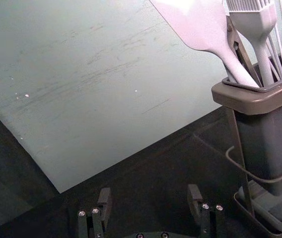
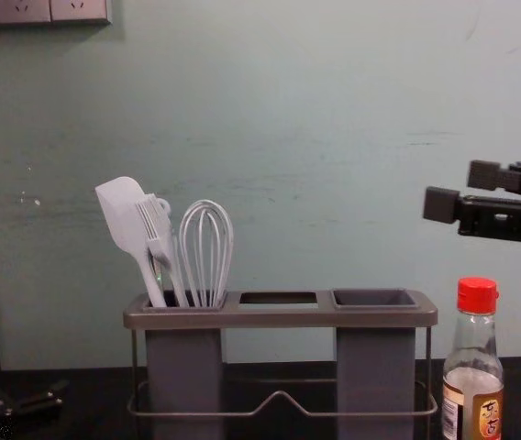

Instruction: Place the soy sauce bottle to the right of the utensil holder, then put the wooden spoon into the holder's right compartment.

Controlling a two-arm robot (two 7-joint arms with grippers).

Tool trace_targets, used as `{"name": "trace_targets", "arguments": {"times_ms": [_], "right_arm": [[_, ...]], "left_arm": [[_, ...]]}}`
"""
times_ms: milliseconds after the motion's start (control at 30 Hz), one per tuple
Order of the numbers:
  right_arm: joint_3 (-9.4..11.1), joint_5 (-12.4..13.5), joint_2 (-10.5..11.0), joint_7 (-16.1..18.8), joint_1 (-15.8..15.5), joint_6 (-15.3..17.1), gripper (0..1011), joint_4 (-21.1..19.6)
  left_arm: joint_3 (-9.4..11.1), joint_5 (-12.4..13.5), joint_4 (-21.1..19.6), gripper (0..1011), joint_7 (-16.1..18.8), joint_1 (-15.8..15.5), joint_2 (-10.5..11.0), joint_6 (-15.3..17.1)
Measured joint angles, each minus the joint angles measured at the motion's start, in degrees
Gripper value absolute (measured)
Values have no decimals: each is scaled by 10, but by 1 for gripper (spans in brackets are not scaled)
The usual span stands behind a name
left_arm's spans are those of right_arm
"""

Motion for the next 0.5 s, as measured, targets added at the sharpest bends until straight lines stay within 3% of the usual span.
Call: {"name": "trace_targets", "arguments": {"times_ms": [300, 500], "right_arm": [[-33, 23, 33, 28, -2, 48, 1000, -47], [-70, 28, 48, 35, 18, 114, 1000, -64]], "left_arm": [[0, 0, 0, 1005, 0, 0, 0, 0], [0, 0, 0, 1005, 0, 0, 0, 0]]}}
